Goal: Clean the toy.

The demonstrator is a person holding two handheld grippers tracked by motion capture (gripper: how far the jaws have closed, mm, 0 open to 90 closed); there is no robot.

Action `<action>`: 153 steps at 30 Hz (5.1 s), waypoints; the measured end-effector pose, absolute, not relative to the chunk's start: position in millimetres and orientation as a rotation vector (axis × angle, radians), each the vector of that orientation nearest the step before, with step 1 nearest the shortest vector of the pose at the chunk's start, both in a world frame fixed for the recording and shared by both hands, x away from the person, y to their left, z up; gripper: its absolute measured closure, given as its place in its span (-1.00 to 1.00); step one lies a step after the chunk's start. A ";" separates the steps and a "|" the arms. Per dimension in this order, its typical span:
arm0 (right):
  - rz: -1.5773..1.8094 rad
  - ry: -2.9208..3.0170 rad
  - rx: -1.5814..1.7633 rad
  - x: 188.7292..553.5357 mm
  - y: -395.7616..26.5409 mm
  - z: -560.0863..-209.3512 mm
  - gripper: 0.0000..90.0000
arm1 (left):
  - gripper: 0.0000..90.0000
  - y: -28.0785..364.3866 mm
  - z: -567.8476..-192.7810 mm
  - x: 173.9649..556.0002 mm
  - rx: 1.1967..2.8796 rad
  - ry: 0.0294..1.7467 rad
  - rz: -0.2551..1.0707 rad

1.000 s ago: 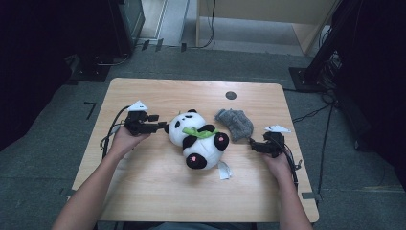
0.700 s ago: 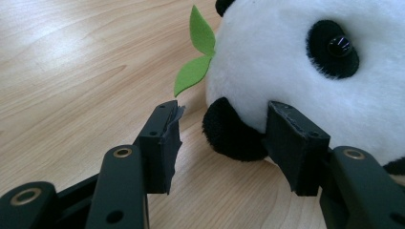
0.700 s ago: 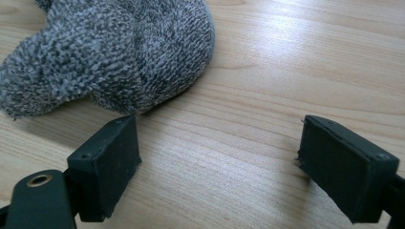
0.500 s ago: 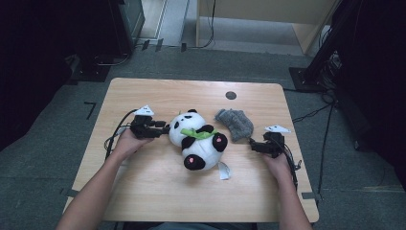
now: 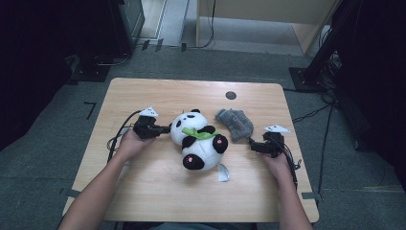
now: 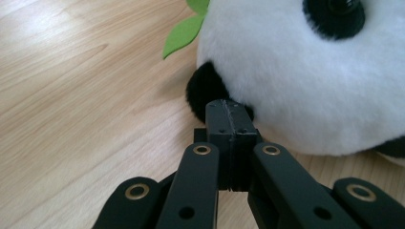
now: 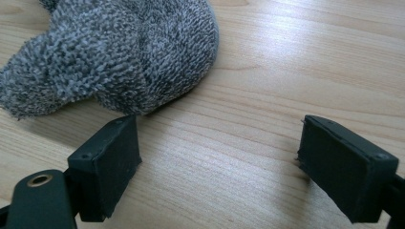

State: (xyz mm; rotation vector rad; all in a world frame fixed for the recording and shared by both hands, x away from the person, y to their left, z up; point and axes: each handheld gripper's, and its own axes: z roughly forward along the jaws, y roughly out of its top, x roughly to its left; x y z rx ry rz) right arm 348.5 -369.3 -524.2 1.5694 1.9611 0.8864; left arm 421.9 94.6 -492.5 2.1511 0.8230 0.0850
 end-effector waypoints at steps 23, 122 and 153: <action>0.890 1.972 1.557 354.8 -365.0 -524.2 -0.69 | 0.04 70.8 -434.2 431.9 2.043 0.709 0.099; 0.973 2.156 1.424 426.0 -306.6 -513.7 0.04 | -0.46 124.1 -467.8 381.7 1.961 0.885 0.141; 1.167 2.171 1.296 417.4 -270.2 -401.9 0.66 | -0.57 98.6 -457.3 352.0 1.913 0.920 0.223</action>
